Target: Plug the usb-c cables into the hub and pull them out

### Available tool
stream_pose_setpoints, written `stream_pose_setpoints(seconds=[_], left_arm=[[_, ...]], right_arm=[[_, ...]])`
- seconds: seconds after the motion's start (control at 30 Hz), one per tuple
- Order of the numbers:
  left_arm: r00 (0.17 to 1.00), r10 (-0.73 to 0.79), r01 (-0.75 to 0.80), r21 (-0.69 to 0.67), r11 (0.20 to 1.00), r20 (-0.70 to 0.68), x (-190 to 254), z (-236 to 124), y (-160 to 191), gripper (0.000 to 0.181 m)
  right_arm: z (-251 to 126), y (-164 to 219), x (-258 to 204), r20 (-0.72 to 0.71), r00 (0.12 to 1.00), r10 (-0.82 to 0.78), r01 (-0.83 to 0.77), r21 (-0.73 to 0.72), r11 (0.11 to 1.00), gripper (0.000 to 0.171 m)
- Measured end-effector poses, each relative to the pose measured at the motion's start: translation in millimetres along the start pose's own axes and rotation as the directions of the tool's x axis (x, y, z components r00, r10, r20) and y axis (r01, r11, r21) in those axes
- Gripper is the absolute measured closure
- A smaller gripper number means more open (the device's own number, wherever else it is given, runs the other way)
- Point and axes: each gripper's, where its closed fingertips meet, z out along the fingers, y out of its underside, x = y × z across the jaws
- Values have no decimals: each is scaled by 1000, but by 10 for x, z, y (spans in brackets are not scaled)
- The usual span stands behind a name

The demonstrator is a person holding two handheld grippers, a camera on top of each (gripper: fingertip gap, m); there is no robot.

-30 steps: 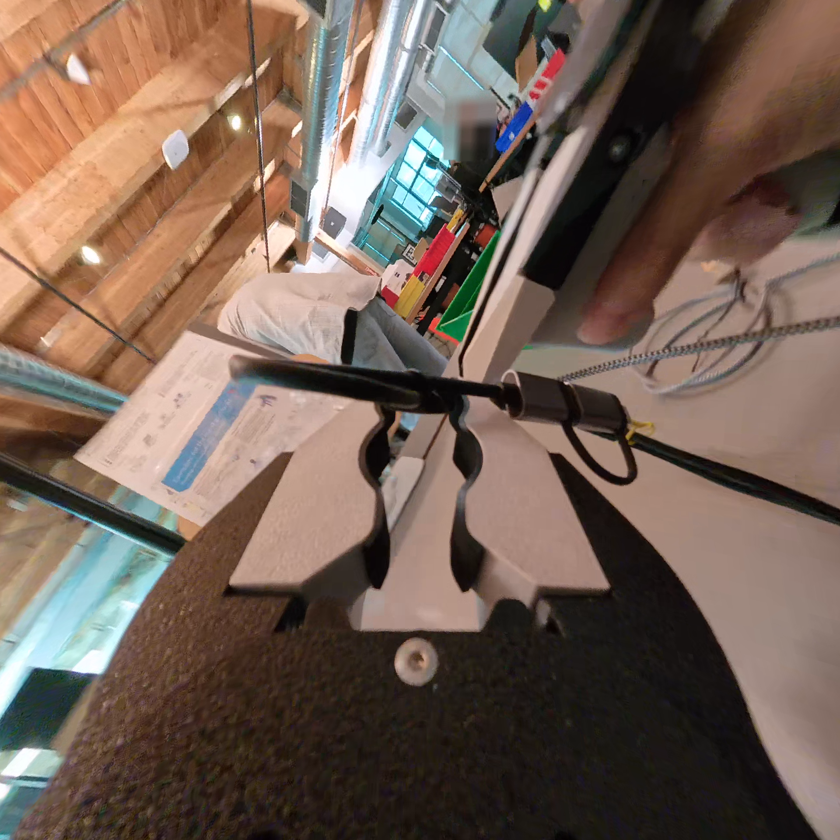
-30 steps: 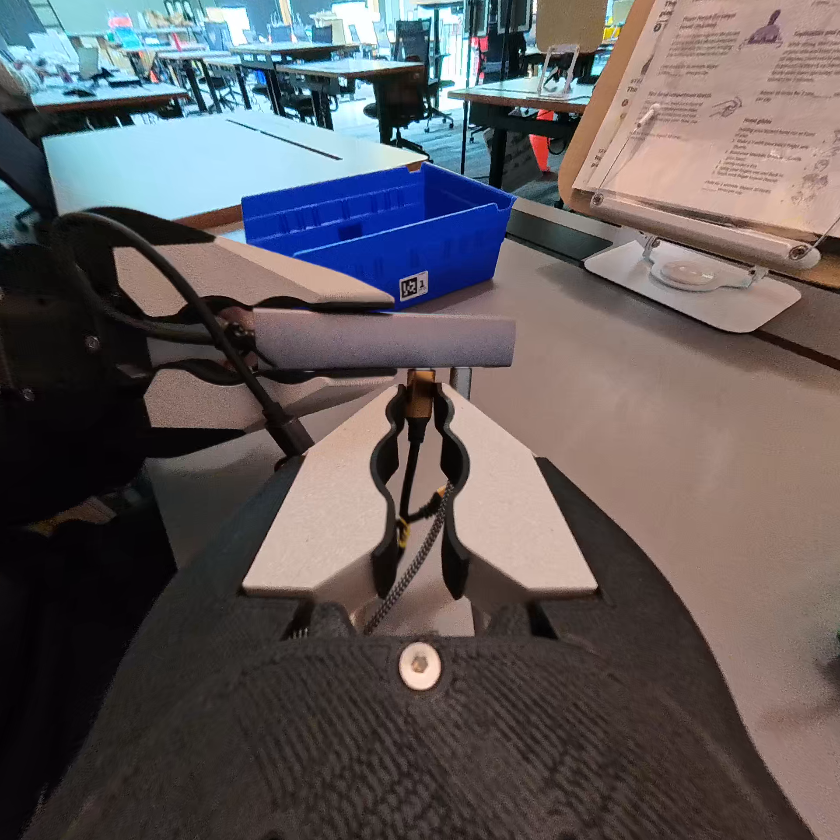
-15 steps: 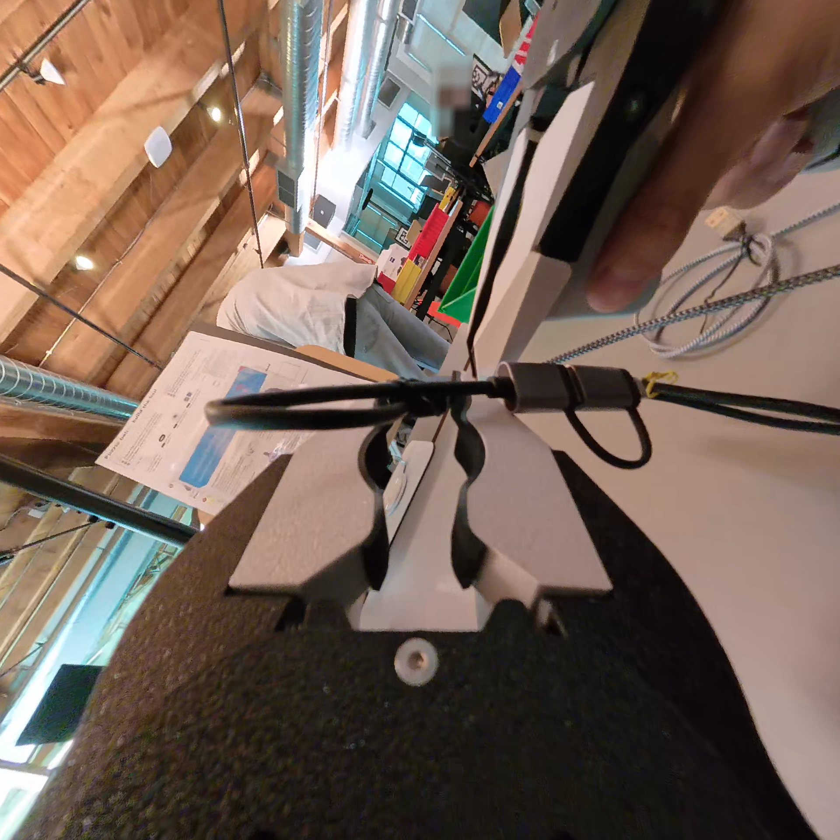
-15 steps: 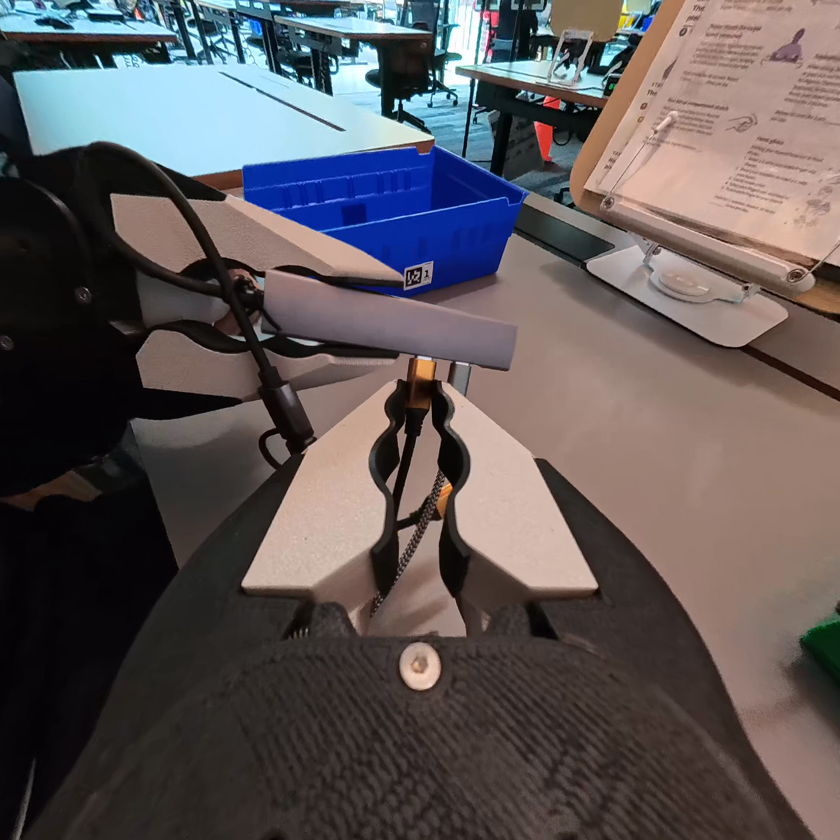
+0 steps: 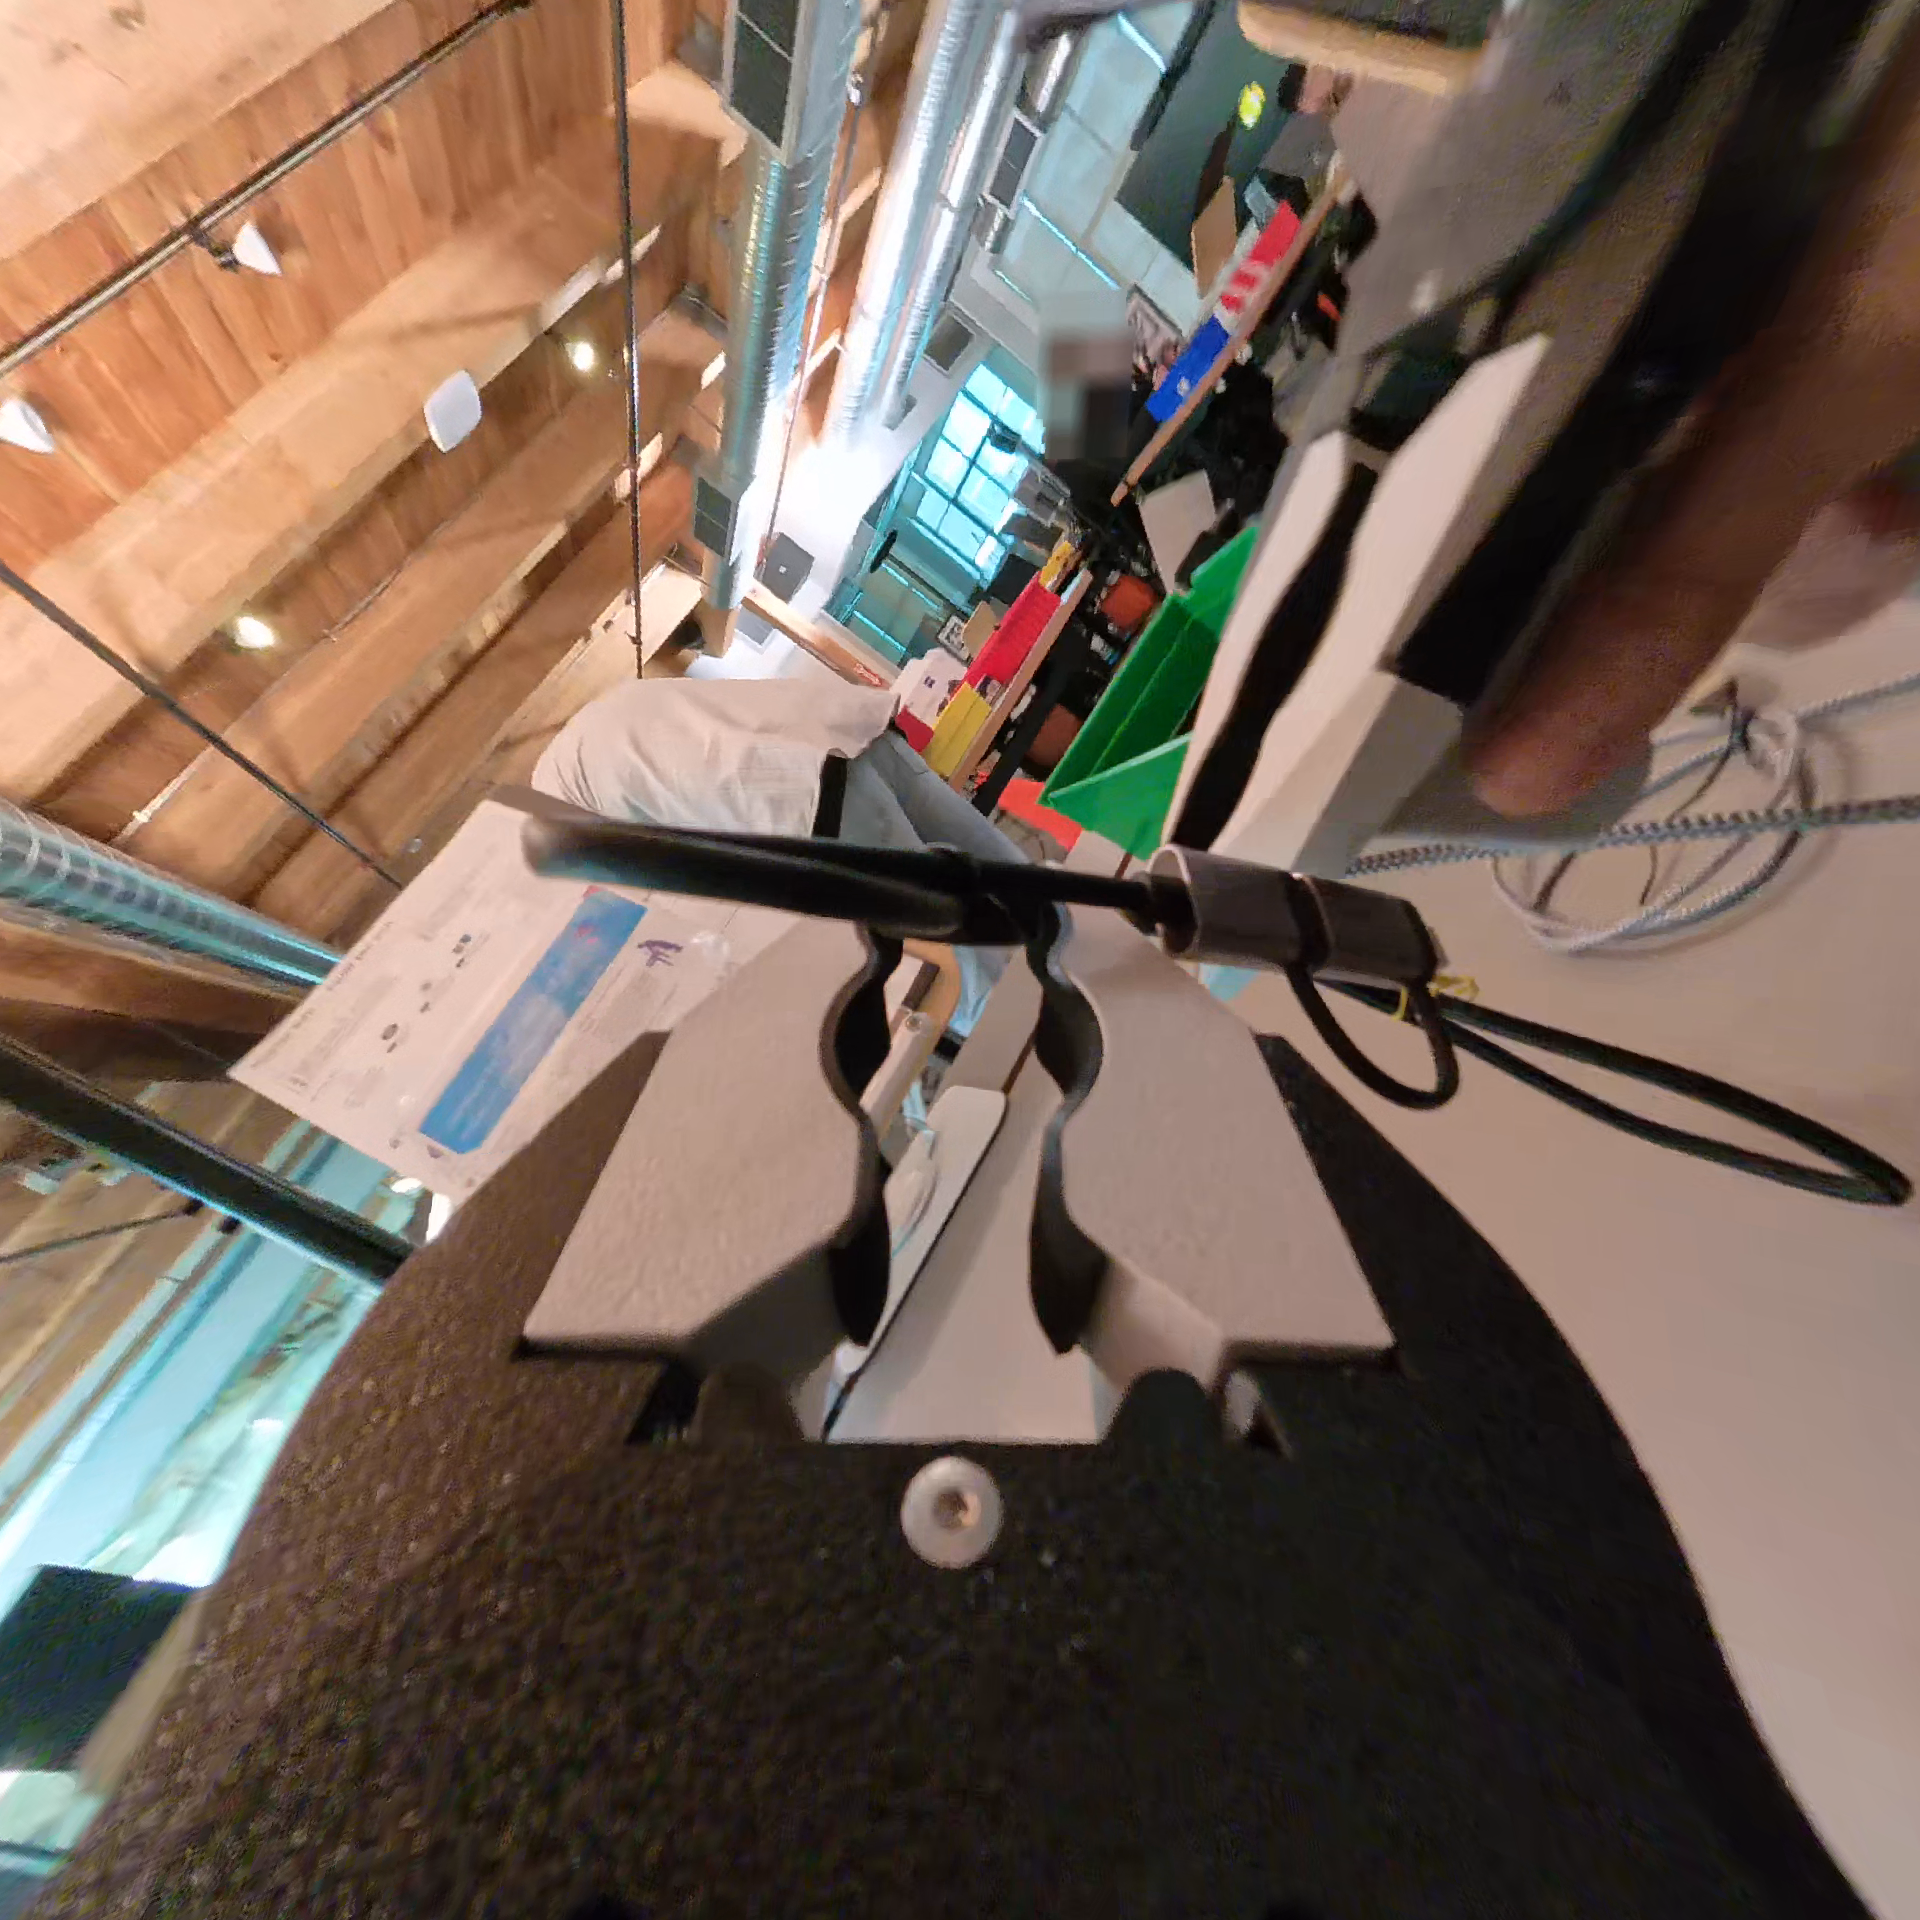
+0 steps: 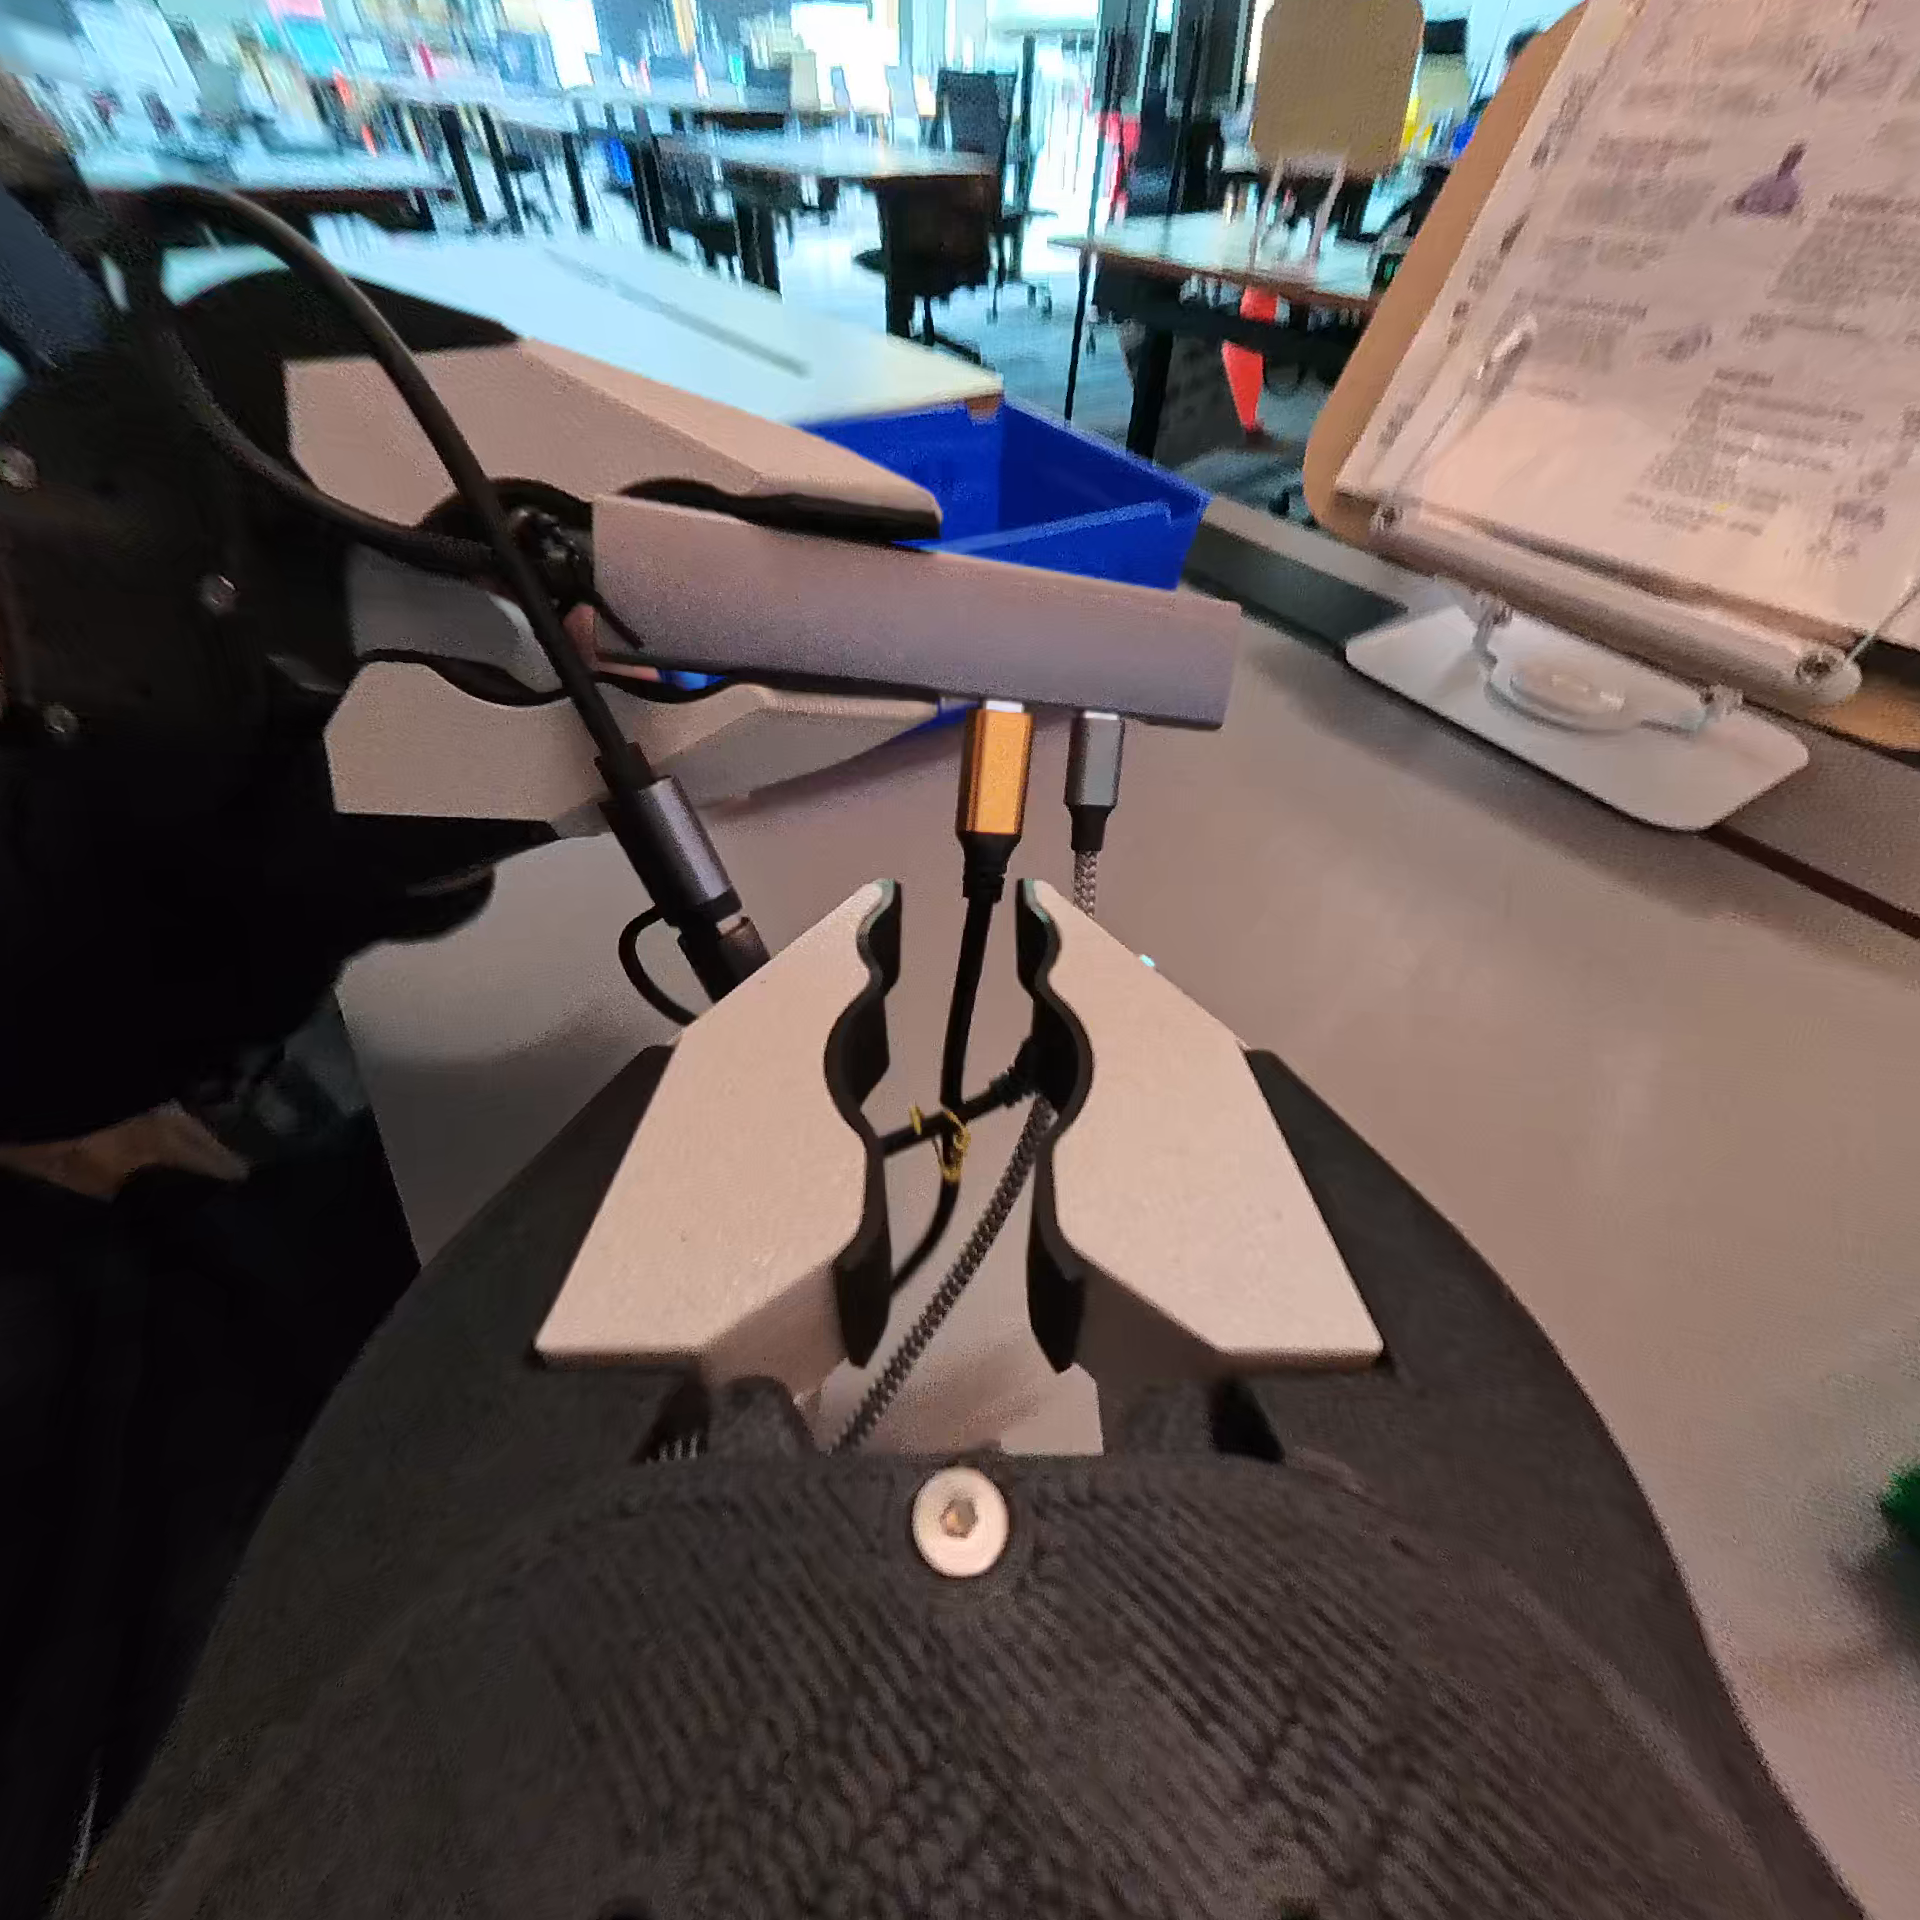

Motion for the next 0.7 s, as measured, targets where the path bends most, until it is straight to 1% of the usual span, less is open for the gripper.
stream_pose_setpoints(seconds=[0.1, 0.17, 0.27, 0.37, 0.5, 0.57, 0.7], left_arm=[[997, -71, 71, 33, 997, 17, -100, -39, -11, 160], [997, -69, 69, 38, 997, 21, -98, -55, -8, 160], [997, -67, 66, 41, 997, 26, -67, -69, -5, 159], [998, -55, 55, 18, 998, 13, -41, -63, 45, 159], [1000, 19, -18, -36, 999, 19, -21, -57, 116, 158], [1000, -12, 12, -53, 998, 10, 13, -27, 156, 158], [997, -73, 73, -66, 995, 8, 39, 3, 138, 158]], right_arm=[[6, -119, -20, 9, 999, 31, -32, 86, 996, 156], [-2, -139, 16, -9, 999, 37, -35, 110, 993, 159], [6, -142, -1, 18, 998, 64, -65, 120, 991, 162], [30, -76, 6, 22, 999, 46, -47, 65, 997, 164], [33, -9, 17, 3, 1000, 26, -26, -1, 1000, 164], [19, 36, 49, -27, 999, 44, -45, -43, 998, 164], [-40, 43, 69, -14, 998, 66, -67, -55, 996, 164]])
